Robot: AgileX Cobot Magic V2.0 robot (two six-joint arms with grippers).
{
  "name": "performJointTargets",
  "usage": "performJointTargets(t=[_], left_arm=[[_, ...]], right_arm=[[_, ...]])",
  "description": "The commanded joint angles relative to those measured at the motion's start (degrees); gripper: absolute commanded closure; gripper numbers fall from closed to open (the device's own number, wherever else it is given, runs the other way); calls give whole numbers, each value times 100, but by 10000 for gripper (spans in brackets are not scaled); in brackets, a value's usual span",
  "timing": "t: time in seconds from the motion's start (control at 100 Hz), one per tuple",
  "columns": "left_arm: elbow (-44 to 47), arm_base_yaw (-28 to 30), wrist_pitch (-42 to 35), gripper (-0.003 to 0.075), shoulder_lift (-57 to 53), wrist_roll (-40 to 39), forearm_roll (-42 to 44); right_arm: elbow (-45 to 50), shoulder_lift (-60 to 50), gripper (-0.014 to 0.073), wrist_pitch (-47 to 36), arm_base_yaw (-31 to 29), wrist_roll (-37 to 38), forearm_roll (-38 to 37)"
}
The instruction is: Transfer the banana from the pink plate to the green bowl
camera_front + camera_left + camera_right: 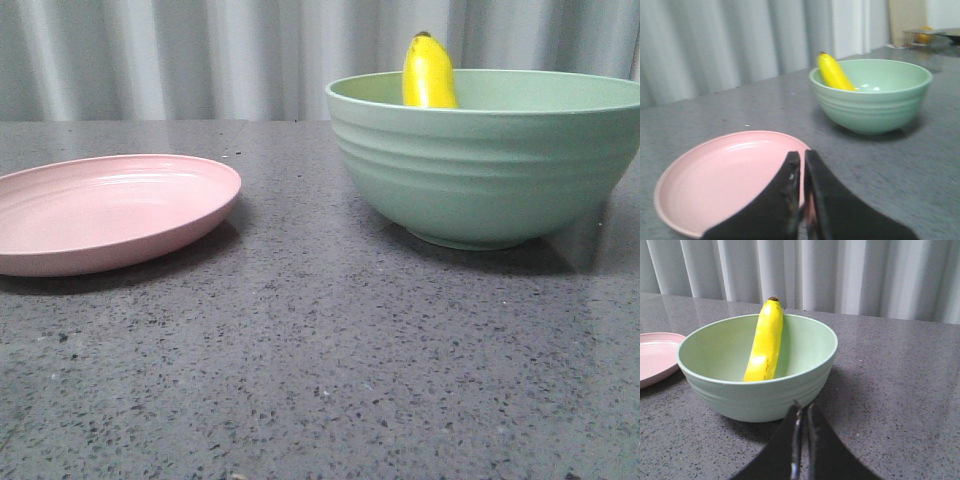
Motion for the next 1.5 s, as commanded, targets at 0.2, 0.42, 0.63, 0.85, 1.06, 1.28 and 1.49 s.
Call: performJointTargets(t=[0.2,0.42,0.63,0.85,1.06,1.28,1.49], left_arm=[[705,2063,-2133,741,-241,-107,4],[1372,3109,-2099,741,-836,-300,65],[1399,3345,-423,741,-1184,-337,157],[1399,3345,490,741,-1184,-341,201],[1399,3345,490,741,-1184,-341,201],[1399,3345,490,741,-1184,-341,201],[1399,3345,490,741,-1184,-341,201]], right_arm=[[-146,63,664,-419,-6,-22,-47],[-146,63,664,-419,-6,-22,-47],[-146,74,664,-419,-6,-22,-47],[-146,74,664,-419,-6,-22,-47],[-146,74,664,-419,-6,-22,-47],[-146,74,664,-419,-6,-22,-47],[-146,74,664,-419,-6,-22,-47]])
